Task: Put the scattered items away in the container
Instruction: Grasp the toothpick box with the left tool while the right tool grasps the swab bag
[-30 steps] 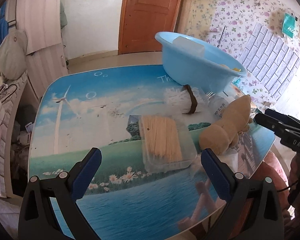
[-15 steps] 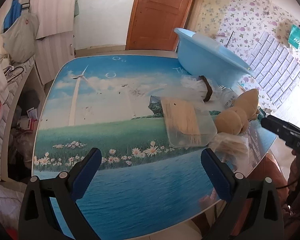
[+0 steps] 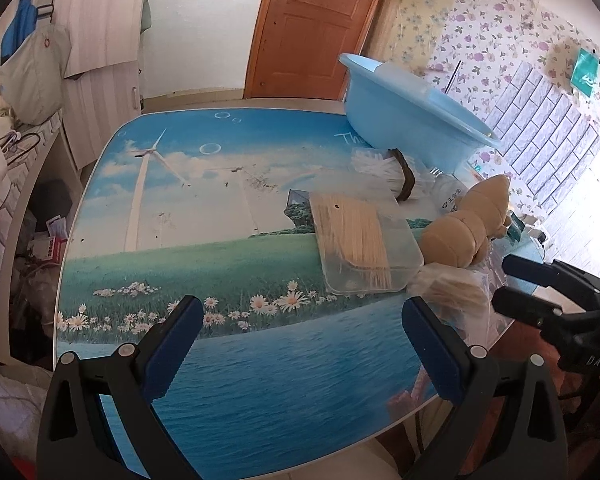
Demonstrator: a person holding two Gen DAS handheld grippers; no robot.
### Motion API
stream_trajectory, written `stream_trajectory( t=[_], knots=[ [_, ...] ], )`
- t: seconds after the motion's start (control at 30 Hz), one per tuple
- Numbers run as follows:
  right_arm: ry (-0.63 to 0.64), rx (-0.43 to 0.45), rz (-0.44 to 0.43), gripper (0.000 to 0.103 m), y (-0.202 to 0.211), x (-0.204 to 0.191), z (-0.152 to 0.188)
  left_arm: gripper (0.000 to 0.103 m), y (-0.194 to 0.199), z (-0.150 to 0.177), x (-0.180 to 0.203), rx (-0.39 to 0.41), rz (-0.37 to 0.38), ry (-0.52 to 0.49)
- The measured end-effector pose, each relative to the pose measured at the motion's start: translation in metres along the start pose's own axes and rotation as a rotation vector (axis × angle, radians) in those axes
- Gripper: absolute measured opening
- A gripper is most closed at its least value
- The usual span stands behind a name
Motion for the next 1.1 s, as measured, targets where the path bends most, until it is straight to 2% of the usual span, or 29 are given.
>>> stream_trajectory(
  t=[0.2, 0.33, 0.67, 0.87, 1.1],
  knots=[
    [0.017, -0.036, -0.014, 0.065, -0.012, -0.008, 0.005, 0.100, -0.002, 0.003, -0.003, -0.013, 0.004, 0.014],
    [0.033, -0.053, -0.010, 0.047, -0.021, -0.009, 0.007, 0.100, -0.003, 0.004, -0.003, -0.018, 0.006, 0.015],
    [0.005, -0.043, -0.055, 0.024, -0.014, -0.004, 0.005, 0.100, -0.005, 0.002, 0.002, -0.019, 0.011, 0.010],
    [-0.019, -0.022, -0.029, 0.020, 0.002, 0.012, 0.006, 0.100, -0.014, -0.005, 0.019, -0.022, 0.027, -0.023],
    [-0.087, -0.003, 0.075, 0.020, 0.018, 0.050, 0.015, 0.100, -0.035, -0.014, 0.038, -0.041, 0.046, -0.048]
  ],
)
Point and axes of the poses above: each gripper's, at about its wrist camera, not at the fingertips, and y roughly against the way its jaws point, x to its right, z to its underside, the point moved 6 cm from there along -y, roughly the way its jaws point, and after that the axes turned 11 degrees about x, right-handed, at the moved point
